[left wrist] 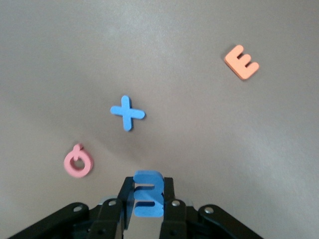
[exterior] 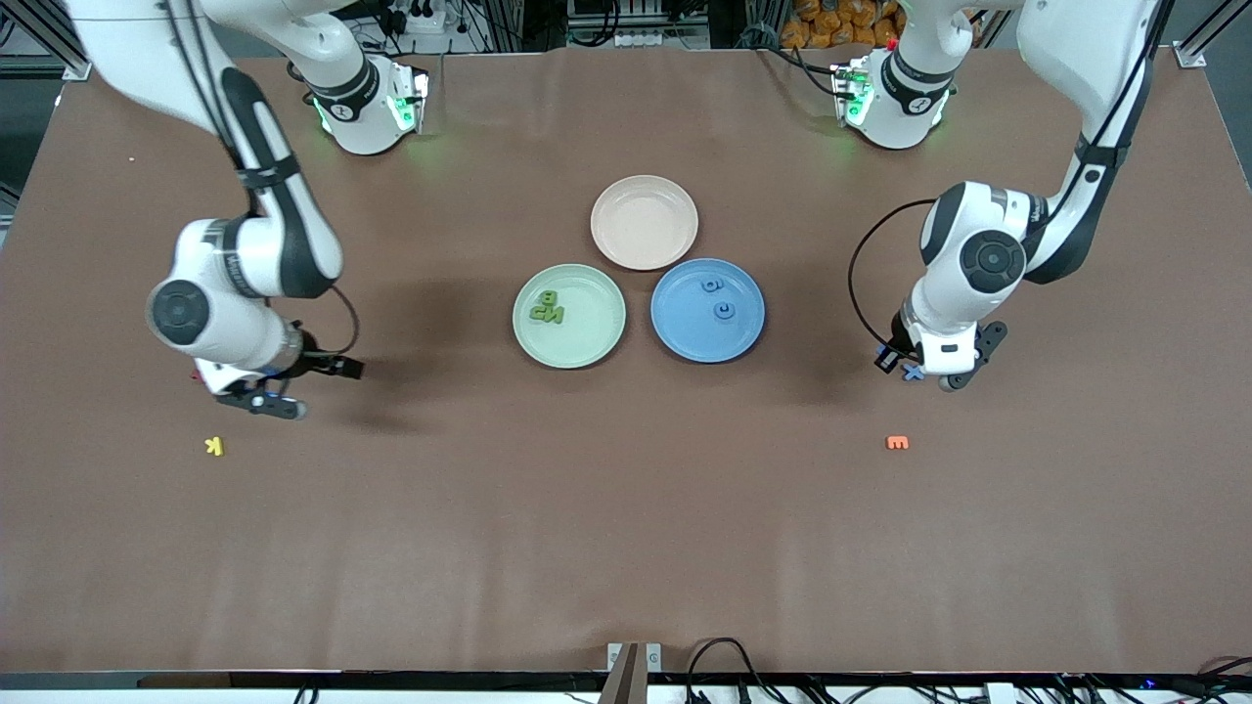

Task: Sort letters by color into matching plates
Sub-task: 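Release the B on the green plate while the left gripper grasps the m, then carry the blue m to the blue plate with the left gripper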

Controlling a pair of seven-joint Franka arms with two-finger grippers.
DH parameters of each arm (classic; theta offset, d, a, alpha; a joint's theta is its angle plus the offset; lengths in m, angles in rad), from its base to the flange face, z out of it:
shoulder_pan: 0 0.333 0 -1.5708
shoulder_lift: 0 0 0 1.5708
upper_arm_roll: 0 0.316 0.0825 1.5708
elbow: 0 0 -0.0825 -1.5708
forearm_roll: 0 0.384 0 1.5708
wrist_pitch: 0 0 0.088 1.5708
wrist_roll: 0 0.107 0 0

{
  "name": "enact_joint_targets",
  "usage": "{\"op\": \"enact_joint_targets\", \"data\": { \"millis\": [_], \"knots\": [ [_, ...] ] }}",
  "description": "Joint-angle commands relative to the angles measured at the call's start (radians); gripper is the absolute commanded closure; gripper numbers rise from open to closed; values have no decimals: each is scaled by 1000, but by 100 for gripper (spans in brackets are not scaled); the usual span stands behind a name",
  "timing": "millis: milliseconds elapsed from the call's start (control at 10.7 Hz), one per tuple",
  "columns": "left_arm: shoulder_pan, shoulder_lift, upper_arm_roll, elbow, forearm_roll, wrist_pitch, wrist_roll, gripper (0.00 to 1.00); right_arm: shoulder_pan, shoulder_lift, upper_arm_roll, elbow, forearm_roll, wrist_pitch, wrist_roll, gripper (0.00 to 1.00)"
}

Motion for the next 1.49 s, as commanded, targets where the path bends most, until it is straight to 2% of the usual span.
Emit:
{"op": "enact_joint_targets", "data": {
  "millis": [0, 373, 560, 840, 1306, 1399],
  "knots": [
    [-87, -60, 0, -6, 25, -88, -123, 100, -126, -14, 14, -19, 4, 7, -81, 0],
    [-258, -65, -5, -6, 11, -99, -340, 100, -264, -2, 14, -18, 4, 30, -101, 0],
    [-306, -65, -15, 2, 2, -99, -434, 100, -348, 16, 16, -15, 4, 46, -127, 0],
    [-334, -64, -72, 12, -40, -99, -529, 100, -436, 62, 20, -16, 4, 134, -222, 0],
    [-334, -41, -132, 34, -60, -98, -582, 100, -471, 102, 46, -19, 5, 192, -226, 0],
    [-334, -39, -133, 36, -60, -98, -582, 94, -470, 99, 46, -27, 5, 192, -226, 0]
  ]
}}
